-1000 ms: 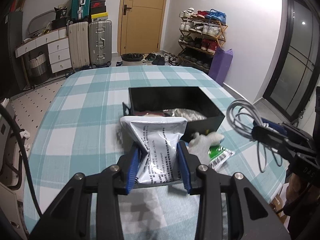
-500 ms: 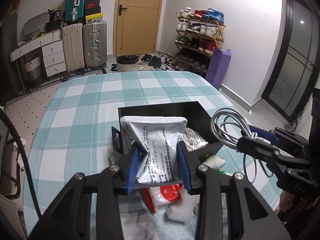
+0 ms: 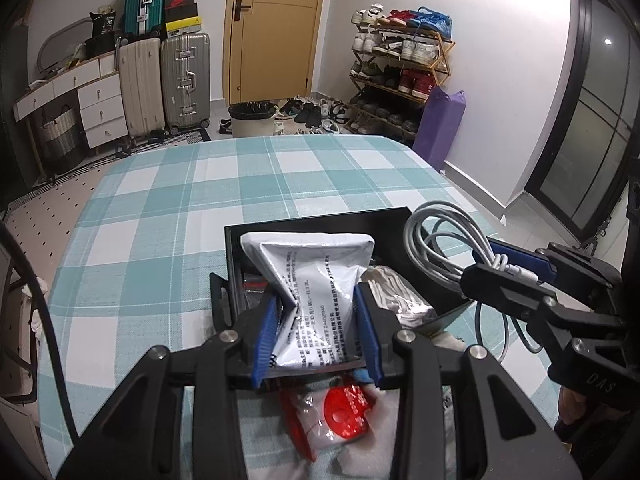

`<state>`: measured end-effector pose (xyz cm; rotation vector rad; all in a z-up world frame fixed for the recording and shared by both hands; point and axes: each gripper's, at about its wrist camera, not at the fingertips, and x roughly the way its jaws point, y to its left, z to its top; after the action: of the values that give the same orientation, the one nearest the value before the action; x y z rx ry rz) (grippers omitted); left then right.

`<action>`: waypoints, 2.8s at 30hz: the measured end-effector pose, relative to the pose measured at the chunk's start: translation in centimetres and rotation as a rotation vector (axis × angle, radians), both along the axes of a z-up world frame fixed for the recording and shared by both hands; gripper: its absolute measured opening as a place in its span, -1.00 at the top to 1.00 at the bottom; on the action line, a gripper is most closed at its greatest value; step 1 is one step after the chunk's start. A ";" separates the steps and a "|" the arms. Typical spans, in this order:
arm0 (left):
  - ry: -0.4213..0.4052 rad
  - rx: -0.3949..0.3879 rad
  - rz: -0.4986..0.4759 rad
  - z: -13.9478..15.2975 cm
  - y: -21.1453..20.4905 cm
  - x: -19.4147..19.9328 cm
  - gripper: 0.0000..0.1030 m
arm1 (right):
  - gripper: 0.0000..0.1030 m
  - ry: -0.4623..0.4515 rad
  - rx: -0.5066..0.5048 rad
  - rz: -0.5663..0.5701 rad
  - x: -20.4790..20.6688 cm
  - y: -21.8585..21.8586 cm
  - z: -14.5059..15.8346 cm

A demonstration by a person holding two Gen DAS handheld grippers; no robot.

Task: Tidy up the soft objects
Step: 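Lower the pouch and cable into the black box and open both grippers, then withdraw both grippers from the box toward the foam and green sachet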

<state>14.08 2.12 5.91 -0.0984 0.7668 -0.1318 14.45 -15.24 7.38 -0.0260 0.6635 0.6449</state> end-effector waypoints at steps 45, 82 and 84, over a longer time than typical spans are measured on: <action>0.073 0.002 -0.037 -3.5 0.0 5.8 0.27 | 0.41 0.067 -0.113 0.025 7.9 3.5 -4.5; -0.063 0.052 0.078 -0.2 1.6 -5.9 -1.00 | -0.99 0.021 -0.064 -0.127 -3.9 -1.9 -2.3; -0.063 0.052 0.074 -0.4 1.6 -6.3 -1.00 | -0.99 0.032 -0.067 -0.127 -4.2 -1.8 -2.6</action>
<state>7.78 3.70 5.48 -0.0728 0.7024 -0.0444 10.26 -17.04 4.82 -0.0351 0.7115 0.5014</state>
